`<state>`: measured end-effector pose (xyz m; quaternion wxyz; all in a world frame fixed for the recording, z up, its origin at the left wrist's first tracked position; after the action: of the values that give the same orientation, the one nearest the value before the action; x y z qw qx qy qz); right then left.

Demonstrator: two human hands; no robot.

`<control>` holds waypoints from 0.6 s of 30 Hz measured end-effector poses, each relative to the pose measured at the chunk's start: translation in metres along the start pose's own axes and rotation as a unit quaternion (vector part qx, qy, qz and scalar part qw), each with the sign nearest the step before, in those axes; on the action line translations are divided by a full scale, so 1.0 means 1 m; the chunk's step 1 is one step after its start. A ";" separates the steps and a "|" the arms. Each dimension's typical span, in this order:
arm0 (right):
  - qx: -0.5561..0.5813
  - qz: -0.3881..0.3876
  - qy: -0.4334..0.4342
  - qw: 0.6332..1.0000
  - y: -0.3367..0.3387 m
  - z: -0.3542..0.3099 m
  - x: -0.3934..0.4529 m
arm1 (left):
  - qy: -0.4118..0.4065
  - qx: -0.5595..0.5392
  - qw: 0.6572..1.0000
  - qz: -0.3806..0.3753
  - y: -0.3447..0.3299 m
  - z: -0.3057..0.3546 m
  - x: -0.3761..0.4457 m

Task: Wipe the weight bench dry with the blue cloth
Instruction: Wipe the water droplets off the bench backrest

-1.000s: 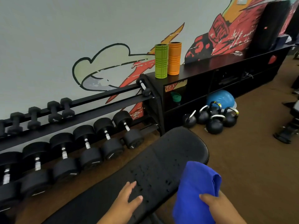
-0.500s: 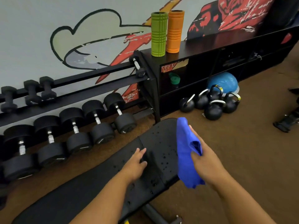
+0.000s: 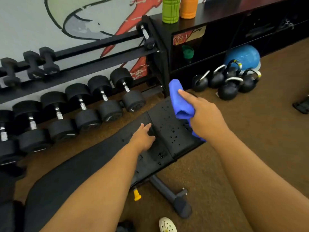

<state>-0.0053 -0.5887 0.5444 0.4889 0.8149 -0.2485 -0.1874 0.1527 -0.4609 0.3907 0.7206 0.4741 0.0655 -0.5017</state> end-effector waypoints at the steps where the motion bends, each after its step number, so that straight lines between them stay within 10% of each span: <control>1: -0.087 -0.023 0.010 0.996 -0.008 -0.003 -0.001 | 0.009 0.016 1.000 -0.008 -0.002 -0.001 0.000; 4: -0.293 -0.058 0.035 0.954 -0.046 -0.002 -0.003 | 0.029 0.058 0.997 -0.050 -0.011 -0.003 -0.003; 12: -0.392 -0.231 0.030 0.890 -0.121 0.020 -0.024 | 0.047 0.128 0.990 -0.030 -0.018 -0.007 -0.009; 18: -0.010 -0.136 -0.029 0.990 -0.073 0.016 -0.001 | 0.061 0.162 0.985 -0.011 -0.018 -0.004 -0.011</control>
<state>0.0009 -0.5700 0.4720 0.4594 0.8306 -0.1480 -0.2778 0.1344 -0.4513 0.3834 0.6234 0.6131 0.0325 -0.4842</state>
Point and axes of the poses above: each hand's wrist, its own x-axis towards the middle knuckle, its own y-axis out of the back of the hand, z = x × y, the point moved 5 cm from there along x, towards the middle knuckle, and after that the axes turned 7 degrees about -z, right-handed, at the moved point
